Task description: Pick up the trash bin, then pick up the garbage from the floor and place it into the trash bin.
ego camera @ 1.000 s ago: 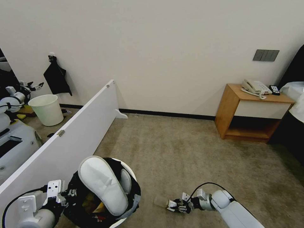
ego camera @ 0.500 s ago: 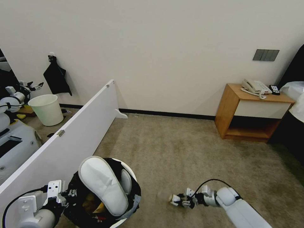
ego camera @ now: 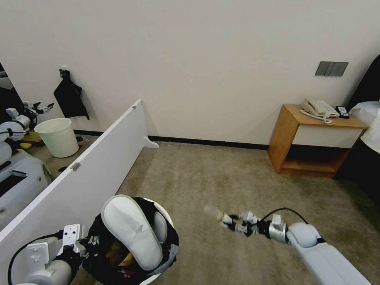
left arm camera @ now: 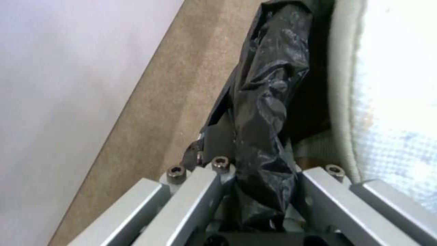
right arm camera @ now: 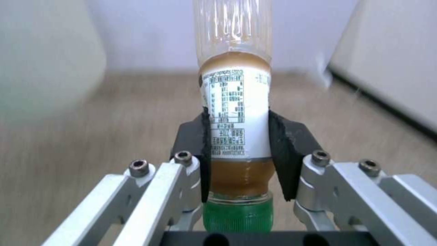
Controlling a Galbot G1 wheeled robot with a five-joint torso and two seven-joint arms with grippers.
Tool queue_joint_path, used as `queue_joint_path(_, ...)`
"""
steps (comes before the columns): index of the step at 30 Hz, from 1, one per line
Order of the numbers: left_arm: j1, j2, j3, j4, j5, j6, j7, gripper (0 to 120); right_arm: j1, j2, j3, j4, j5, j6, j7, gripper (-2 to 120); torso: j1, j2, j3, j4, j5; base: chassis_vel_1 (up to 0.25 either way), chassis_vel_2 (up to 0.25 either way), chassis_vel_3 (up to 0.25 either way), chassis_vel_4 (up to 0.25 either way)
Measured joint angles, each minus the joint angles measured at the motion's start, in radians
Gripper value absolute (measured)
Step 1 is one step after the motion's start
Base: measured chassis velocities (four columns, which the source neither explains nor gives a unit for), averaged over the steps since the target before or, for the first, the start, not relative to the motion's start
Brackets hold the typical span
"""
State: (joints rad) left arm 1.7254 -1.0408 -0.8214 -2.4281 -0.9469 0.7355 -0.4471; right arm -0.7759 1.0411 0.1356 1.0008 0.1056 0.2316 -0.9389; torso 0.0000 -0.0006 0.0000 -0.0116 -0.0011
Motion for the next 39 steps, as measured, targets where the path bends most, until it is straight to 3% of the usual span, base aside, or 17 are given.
queue_joint_path(1, -0.003, 0.004, 0.004, 0.003, -0.005, 0.000, 0.001, 2, -0.020, -0.021, 0.014, 0.051, 0.048, 0.000, 0.007, 26, 0.000, 0.000, 0.000, -0.0003, 0.0018, 0.000, 0.000, 0.000, 0.000)
queue_joint_path(6, -0.004, 0.012, 0.004, 0.005, -0.019, 0.000, 0.000, 2, -0.063, -0.063, 0.055, 0.221, 0.209, -0.010, 0.036, 26, 0.000, 0.000, 0.000, 0.0010, 0.0013, 0.000, 0.000, 0.000, 0.000)
queue_joint_path(7, -0.004, 0.012, 0.004, 0.005, -0.019, 0.000, 0.000, 2, -0.063, -0.063, 0.055, 0.221, 0.209, -0.010, 0.036, 26, 0.000, 0.000, 0.000, 0.0010, 0.0013, 0.000, 0.000, 0.000, 0.000)
queue_joint_path(9, -0.008, 0.021, 0.003, 0.005, -0.029, 0.000, -0.002, 2, -0.096, -0.088, 0.092, 0.340, 0.331, -0.029, 0.070, 26, 0.000, 0.000, 0.000, -0.0002, 0.0006, 0.000, 0.000, 0.000, 0.000)
queue_joint_path(14, -0.006, 0.030, 0.009, 0.005, -0.039, 0.000, -0.004, 2, -0.135, -0.120, 0.133, 0.475, 0.484, -0.054, 0.115, 26, 0.000, 0.000, 0.000, 0.0007, 0.0007, 0.000, 0.000, 0.000, 0.000)
queue_joint_path(25, -0.069, 0.085, 0.046, 0.030, -0.077, 0.000, -0.009, 2, -0.226, -0.192, 0.182, 0.792, 0.822, -0.102, 0.217, 26, 0.000, 0.000, 0.000, 0.0000, 0.0009, 0.000, 0.000, 0.000, 0.000)
queue_joint_path(30, -0.072, 0.086, 0.051, 0.033, -0.077, 0.000, -0.009, 2, -0.204, -0.199, 0.101, 0.907, 0.941, -0.128, 0.246, 26, 0.000, 0.000, 0.000, 0.0004, 0.0008, 0.000, 0.000, 0.000, 0.000)
queue_joint_path(39, -0.061, 0.065, 0.047, 0.025, -0.067, 0.000, -0.009, 2, -0.078, -0.163, -0.099, 0.953, 1.007, -0.157, 0.297, 26, 0.000, 0.000, 0.000, 0.0004, 0.0008, 0.000, 0.000, 0.000, 0.000)
